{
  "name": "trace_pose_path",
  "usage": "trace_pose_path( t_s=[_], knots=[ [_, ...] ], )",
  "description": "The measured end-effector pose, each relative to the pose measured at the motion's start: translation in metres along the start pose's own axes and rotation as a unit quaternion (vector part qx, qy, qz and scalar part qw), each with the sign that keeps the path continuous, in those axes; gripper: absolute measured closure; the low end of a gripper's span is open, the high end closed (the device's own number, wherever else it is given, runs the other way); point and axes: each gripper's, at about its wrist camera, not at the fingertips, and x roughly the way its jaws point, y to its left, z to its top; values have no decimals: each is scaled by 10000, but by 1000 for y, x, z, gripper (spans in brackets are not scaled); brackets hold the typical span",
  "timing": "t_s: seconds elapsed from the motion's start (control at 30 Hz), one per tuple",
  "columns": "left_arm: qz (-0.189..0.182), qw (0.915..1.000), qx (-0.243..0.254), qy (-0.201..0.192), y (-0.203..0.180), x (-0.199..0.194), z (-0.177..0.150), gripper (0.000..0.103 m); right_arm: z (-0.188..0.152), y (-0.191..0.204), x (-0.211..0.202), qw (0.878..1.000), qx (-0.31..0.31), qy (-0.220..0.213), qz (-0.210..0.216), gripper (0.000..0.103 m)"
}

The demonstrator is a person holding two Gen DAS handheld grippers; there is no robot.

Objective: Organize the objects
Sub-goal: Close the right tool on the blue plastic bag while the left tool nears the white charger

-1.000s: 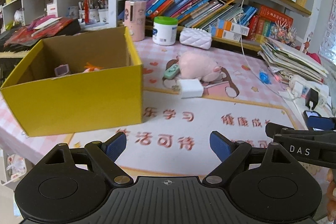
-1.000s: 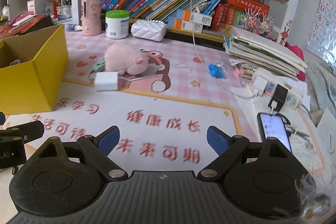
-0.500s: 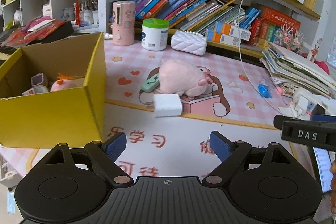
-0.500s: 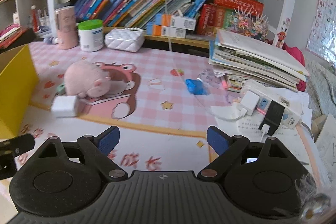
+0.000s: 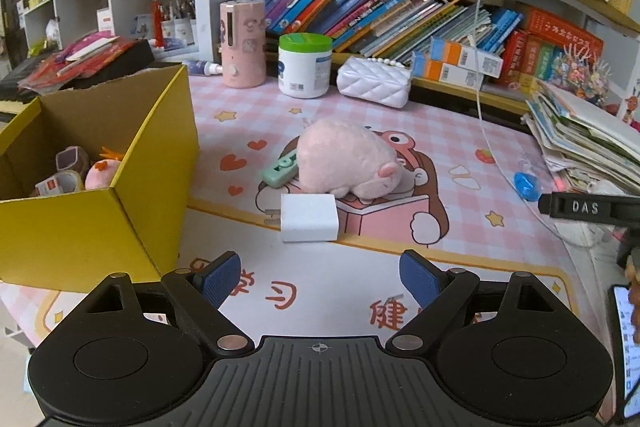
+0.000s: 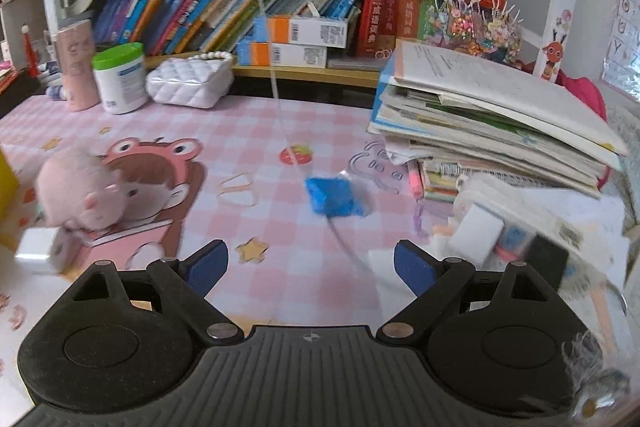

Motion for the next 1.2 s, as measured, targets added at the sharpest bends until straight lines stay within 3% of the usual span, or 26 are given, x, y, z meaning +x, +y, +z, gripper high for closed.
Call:
trace_pose_path(
  t_s=[0.23, 0.43, 0.67, 0.83, 1.17, 1.2],
  knots=[
    [148, 9998, 51, 79, -4, 4, 1, 14, 25, -24, 57, 9998, -83, 124, 103, 13],
    [299, 9995, 35, 128, -3, 3, 0, 14, 27, -30, 92, 9990, -229, 358, 166, 13],
    [408, 9990, -76, 169, 2, 0, -5, 14, 19, -43, 99, 9985, 225, 373, 337, 14],
    [438, 9986, -96, 264, 1, 3, -7, 14, 12, -53, 105, 9969, 529, 408, 407, 20],
    [456, 9984, -31, 321, -4, 10, -6, 14, 22, -43, 110, 9970, 181, 38, 748, 26],
    [444, 9985, -6, 322, -5, 11, -6, 14, 23, -42, 111, 9971, 132, 17, 753, 32]
  ],
)
